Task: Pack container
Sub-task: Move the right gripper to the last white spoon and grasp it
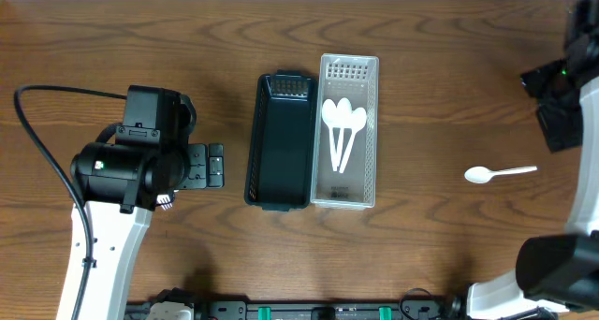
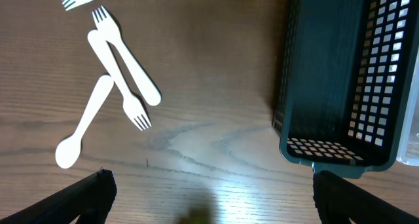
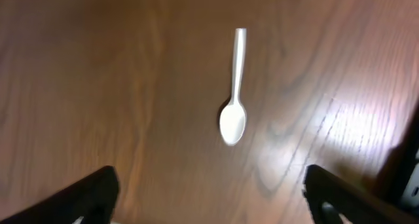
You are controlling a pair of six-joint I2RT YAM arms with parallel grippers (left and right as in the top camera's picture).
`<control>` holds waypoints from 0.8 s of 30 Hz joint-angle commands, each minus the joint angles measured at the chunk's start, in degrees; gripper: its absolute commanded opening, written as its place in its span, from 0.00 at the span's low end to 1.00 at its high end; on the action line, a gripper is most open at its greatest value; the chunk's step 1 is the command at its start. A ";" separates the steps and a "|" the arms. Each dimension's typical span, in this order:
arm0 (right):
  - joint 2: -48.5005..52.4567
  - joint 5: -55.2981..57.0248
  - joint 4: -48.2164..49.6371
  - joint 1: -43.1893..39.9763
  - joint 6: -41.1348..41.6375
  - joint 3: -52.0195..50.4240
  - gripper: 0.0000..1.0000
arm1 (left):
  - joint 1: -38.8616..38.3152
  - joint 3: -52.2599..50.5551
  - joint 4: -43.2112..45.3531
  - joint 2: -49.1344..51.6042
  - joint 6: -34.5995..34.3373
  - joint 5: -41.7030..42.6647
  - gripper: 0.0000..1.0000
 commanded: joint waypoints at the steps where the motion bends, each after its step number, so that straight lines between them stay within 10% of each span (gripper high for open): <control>1: 1.68 -1.33 3.69 -3.78 2.56 -7.21 0.96 | 0.28 0.70 -0.15 0.28 0.15 -0.90 0.98; 24: 2.14 -8.02 37.68 -8.61 -3.45 -39.56 0.77 | 0.28 0.70 -0.35 0.28 0.13 -0.87 0.98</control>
